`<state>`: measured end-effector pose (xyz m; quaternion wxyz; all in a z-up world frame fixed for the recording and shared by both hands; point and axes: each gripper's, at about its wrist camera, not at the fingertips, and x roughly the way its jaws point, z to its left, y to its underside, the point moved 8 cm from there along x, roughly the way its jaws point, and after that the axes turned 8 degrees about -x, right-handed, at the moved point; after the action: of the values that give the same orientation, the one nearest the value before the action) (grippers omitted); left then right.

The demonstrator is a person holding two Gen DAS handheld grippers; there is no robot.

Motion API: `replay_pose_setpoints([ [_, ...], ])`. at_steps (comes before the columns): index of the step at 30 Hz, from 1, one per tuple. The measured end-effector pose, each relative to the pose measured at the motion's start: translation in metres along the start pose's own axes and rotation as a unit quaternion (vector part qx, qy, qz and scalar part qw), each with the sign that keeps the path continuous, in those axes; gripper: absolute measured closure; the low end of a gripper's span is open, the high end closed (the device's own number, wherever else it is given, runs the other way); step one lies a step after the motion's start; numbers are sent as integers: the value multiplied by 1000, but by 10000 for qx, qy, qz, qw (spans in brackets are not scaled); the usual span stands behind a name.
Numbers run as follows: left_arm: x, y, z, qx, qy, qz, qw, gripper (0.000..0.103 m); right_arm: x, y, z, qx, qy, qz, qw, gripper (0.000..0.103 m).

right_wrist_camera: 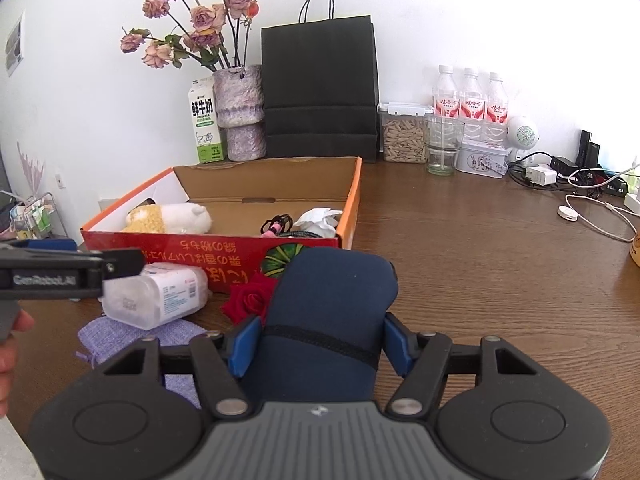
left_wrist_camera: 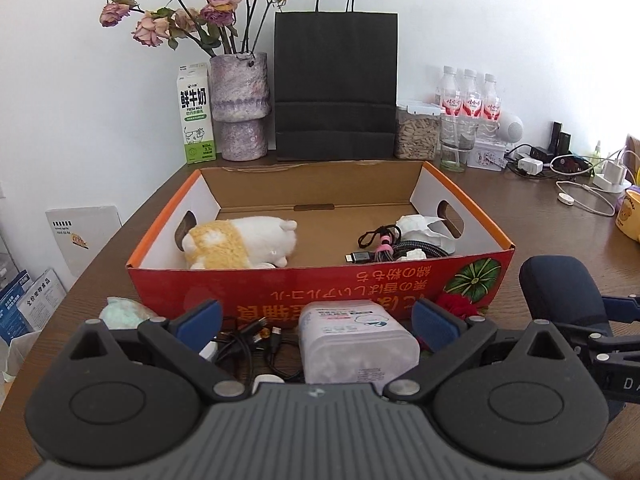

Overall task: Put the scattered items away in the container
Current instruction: 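Grasp the white wipes container with the left tool while the right tool carries the cushion toward the box, then lower the wipes container and cushion into the box and open both tools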

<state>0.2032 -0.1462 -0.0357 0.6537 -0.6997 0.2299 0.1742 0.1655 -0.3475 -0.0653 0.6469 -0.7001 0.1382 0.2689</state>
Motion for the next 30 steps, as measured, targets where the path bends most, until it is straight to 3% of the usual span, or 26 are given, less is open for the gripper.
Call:
replay_pose_setpoints([
  [13, 40, 14, -10, -131, -482, 378, 9980, 0, 15, -6, -13, -35, -262, 20, 9996, 40],
  [15, 43, 16, -8, -160, -507, 426, 9977, 5, 17, -6, -11, -12, -330, 21, 9995, 40],
  [19, 45, 19, -11, -176, -303, 578, 9977, 35, 20, -5, -6, 36, -424, 30, 9991, 40],
  [30, 34, 15, -13, -101, -128, 374, 9992, 36, 13, -7, -5, 132, -402, -47, 9991, 40],
])
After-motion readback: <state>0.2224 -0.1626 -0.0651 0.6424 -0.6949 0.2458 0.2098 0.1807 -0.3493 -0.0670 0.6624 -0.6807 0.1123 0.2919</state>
